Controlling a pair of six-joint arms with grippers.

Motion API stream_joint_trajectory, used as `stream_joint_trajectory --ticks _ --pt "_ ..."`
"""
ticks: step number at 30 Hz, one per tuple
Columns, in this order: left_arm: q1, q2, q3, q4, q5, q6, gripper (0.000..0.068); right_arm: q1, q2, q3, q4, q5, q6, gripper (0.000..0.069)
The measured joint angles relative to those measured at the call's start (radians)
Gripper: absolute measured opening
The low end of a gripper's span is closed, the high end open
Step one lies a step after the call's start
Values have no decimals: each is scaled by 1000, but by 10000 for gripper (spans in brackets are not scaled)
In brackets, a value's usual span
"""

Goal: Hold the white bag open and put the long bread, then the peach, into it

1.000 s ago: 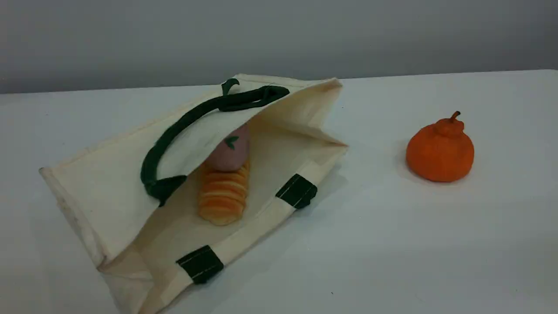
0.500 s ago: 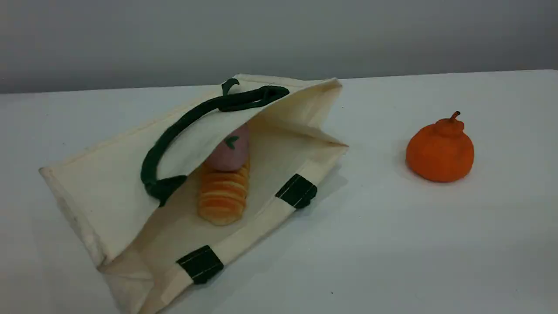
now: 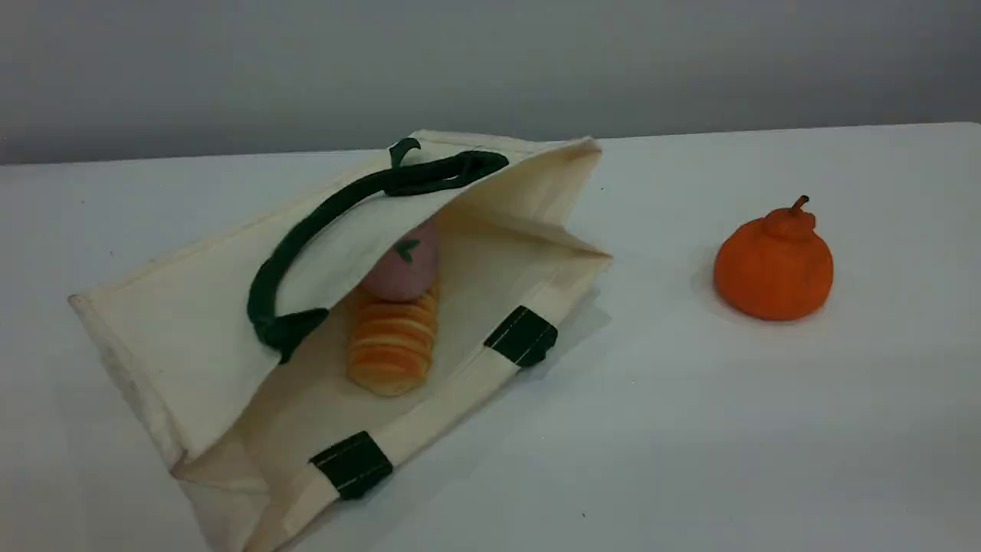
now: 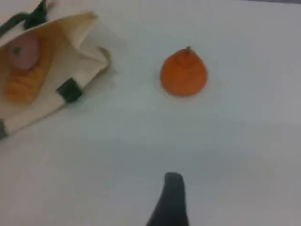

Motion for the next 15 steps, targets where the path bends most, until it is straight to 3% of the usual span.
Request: stream_joint_trajectory --ticks 6,15 --pt "107 -90 0 2 1 0 499 -135 -35 0 7 0 0 592" --pt "113 -125 0 4 1 0 498 -151 -139 0 9 2 0 592"
